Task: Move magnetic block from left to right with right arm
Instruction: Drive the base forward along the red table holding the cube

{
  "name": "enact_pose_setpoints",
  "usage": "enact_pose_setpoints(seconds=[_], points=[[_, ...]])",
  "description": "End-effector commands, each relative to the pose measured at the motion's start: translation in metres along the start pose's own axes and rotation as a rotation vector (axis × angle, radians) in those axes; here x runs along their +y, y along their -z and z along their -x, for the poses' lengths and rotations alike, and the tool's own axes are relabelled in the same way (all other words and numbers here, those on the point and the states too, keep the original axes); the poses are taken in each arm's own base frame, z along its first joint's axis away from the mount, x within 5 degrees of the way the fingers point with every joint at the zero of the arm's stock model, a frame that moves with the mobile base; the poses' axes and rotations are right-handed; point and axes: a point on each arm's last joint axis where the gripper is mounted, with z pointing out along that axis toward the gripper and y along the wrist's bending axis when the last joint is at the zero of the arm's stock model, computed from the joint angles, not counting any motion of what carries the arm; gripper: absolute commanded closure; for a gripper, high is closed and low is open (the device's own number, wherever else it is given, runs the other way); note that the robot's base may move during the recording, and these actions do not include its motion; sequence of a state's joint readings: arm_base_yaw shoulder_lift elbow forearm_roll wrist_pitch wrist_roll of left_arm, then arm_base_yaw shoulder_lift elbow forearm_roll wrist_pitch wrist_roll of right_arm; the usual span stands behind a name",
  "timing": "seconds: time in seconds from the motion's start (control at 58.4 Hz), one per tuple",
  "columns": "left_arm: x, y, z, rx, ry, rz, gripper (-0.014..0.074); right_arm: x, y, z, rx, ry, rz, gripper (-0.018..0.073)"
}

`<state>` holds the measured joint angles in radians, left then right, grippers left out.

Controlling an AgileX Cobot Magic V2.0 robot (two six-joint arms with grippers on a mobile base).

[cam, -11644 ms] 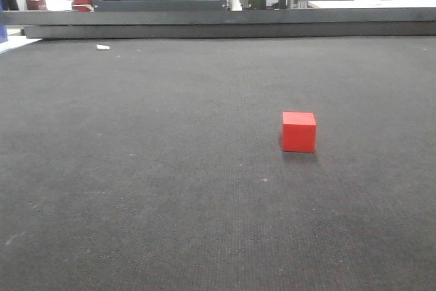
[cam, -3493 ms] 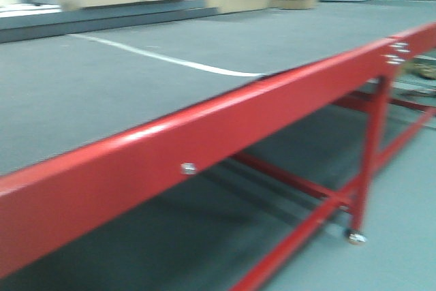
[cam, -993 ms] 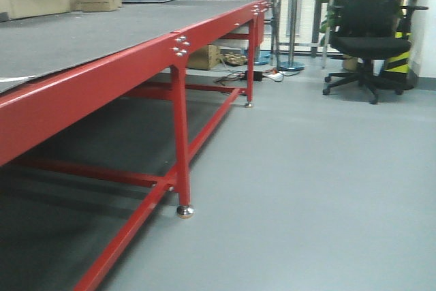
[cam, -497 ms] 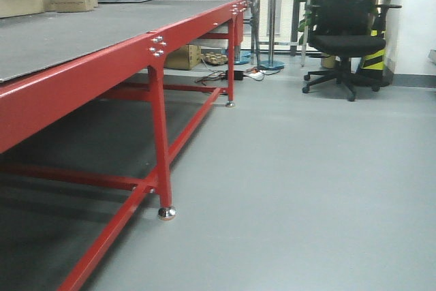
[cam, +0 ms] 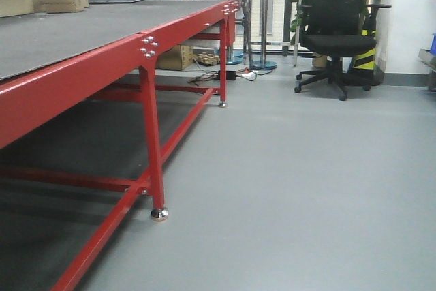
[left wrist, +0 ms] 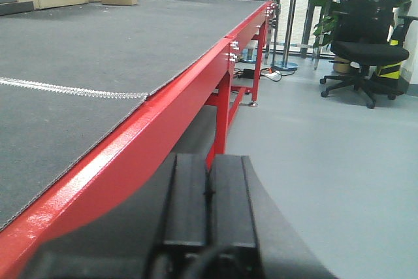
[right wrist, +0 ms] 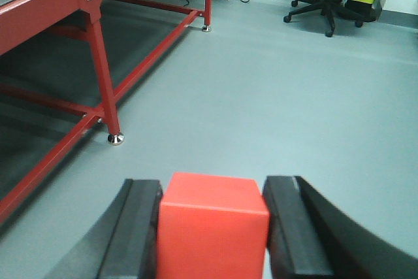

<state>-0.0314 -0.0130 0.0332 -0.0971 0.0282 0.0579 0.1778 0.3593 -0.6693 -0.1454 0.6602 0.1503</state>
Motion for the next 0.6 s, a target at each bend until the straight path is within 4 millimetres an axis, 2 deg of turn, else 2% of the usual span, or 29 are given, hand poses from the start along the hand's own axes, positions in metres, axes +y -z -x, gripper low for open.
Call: enact_pose_setpoints(seconds=[0.0, 0.582], points=[[0.0006, 0.0011, 0.0056, -0.09, 0.011, 0.005, 0.0722, 0.0, 0.0032, 0.0151, -0.103, 0.024, -0.001, 0.0407], [0.0006, 0.0011, 0.0056, -0.09, 0.011, 0.005, 0.0722, 0.0, 0.0032, 0.0151, -0.103, 0.024, -0.001, 0.0407]])
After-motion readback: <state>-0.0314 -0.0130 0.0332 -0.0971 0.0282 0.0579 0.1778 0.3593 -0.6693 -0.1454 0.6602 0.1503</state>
